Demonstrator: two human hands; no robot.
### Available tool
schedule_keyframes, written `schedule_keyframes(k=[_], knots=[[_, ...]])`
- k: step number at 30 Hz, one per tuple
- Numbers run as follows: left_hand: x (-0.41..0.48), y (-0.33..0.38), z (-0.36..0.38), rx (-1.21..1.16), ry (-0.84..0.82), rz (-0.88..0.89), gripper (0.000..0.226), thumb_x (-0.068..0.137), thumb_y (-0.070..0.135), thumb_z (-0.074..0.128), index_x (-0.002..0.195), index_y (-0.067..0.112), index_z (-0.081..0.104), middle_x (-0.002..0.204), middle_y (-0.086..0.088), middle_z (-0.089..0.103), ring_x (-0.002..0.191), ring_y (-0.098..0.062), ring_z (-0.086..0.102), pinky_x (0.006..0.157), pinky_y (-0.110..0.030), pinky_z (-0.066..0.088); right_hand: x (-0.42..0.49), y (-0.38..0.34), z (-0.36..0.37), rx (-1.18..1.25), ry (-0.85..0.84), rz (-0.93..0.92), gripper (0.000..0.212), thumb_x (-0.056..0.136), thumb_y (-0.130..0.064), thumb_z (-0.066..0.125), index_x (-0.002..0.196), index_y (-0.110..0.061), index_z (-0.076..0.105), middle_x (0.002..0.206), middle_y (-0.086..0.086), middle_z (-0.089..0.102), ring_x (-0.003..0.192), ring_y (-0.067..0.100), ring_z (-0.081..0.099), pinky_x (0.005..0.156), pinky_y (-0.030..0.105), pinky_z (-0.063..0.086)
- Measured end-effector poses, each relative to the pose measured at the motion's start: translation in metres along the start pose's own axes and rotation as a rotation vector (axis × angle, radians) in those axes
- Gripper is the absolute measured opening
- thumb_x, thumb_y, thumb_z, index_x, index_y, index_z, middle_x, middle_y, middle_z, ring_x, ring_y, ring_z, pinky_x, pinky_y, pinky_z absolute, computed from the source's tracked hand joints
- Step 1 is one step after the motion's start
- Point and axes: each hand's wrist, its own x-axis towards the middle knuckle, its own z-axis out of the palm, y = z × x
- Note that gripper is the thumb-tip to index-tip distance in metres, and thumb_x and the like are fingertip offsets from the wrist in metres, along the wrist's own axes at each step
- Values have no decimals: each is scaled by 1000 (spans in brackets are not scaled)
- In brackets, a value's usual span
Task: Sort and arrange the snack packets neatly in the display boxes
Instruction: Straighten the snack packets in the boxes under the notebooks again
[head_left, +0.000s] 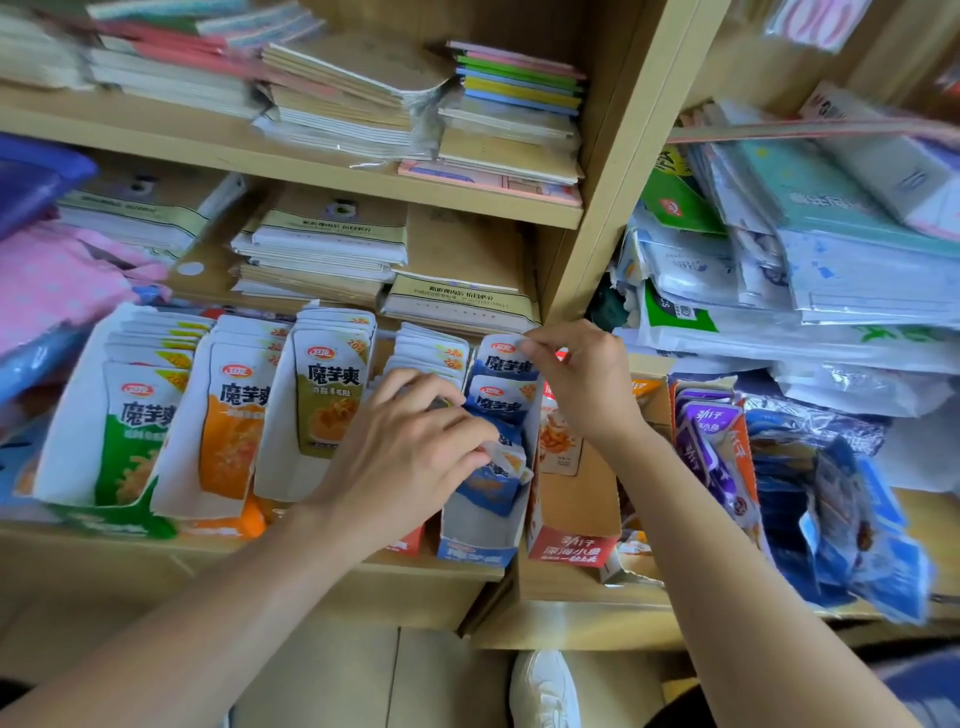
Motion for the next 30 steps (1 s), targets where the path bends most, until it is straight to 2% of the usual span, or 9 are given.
schedule_keyframes(k=[2, 5, 9, 13, 15, 18, 22, 24, 30], knots=[[3, 1, -1, 6, 21, -25, 4, 88, 28, 76, 89, 24, 76, 79, 7, 70, 93, -20, 62, 89, -39, 40, 2, -6, -8, 116, 17, 97, 13, 96, -22, 66, 91, -17, 76, 79, -18, 66, 77, 1, 59, 68, 13, 41], [8, 2, -3, 16, 41, -45, 8, 87, 28, 77, 83, 22, 75, 73, 6, 65, 86, -20, 62, 88, -38, 40, 2, -15, -21, 236, 85, 157, 13, 98, -23, 64, 88, -22, 72, 80, -6, 70, 76, 12, 65, 64, 22, 49], [12, 3, -3, 16, 50, -54, 9, 83, 28, 82, 81, 22, 75, 69, 6, 63, 83, -19, 59, 86, -36, 40, 1, -26, -44, 331, 303, 132, 12, 99, -17, 63, 95, -8, 70, 77, 0, 70, 67, 8, 71, 60, 21, 54], [9, 2, 0, 14, 59, -55, 10, 85, 30, 80, 84, 21, 77, 73, 3, 63, 83, -20, 61, 84, -38, 42, -4, -37, -64, 431, 439, 85, 13, 99, -12, 62, 96, -3, 69, 79, 12, 70, 67, 13, 73, 61, 33, 60], [7, 2, 0, 15, 71, -47, 9, 86, 29, 80, 84, 21, 77, 74, 3, 63, 83, -19, 62, 83, -38, 42, -15, -39, -62, 424, 392, 53, 10, 99, -11, 63, 97, -5, 71, 82, 12, 72, 72, 13, 74, 65, 31, 60], [4, 3, 0, 32, 95, -28, 6, 85, 27, 80, 83, 21, 78, 74, 3, 63, 85, -19, 61, 83, -39, 41, -33, -35, -49, 291, 303, -4, 12, 97, -16, 66, 102, -11, 75, 88, 1, 76, 80, 11, 74, 69, 40, 62], [2, 4, 0, 58, 117, -16, 6, 86, 26, 79, 83, 21, 79, 72, 3, 65, 86, -19, 62, 82, -39, 40, -43, -34, -42, 140, 230, -129, 13, 95, -15, 69, 104, -15, 78, 96, -10, 75, 82, -2, 69, 70, 19, 54], [2, 4, 0, 58, 126, -20, 6, 86, 27, 79, 83, 21, 79, 72, 4, 67, 86, -20, 62, 83, -39, 40, -47, -36, -42, 113, 135, -172, 14, 95, -15, 69, 104, -15, 79, 96, -9, 77, 81, -2, 69, 68, 16, 53], [3, 7, 1, 82, 138, -36, 9, 88, 28, 78, 82, 21, 77, 71, 8, 70, 86, -20, 63, 82, -40, 40, -49, -28, -54, 238, 107, -30, 19, 97, -25, 65, 96, -11, 78, 76, 4, 74, 69, 21, 71, 59, 43, 55]])
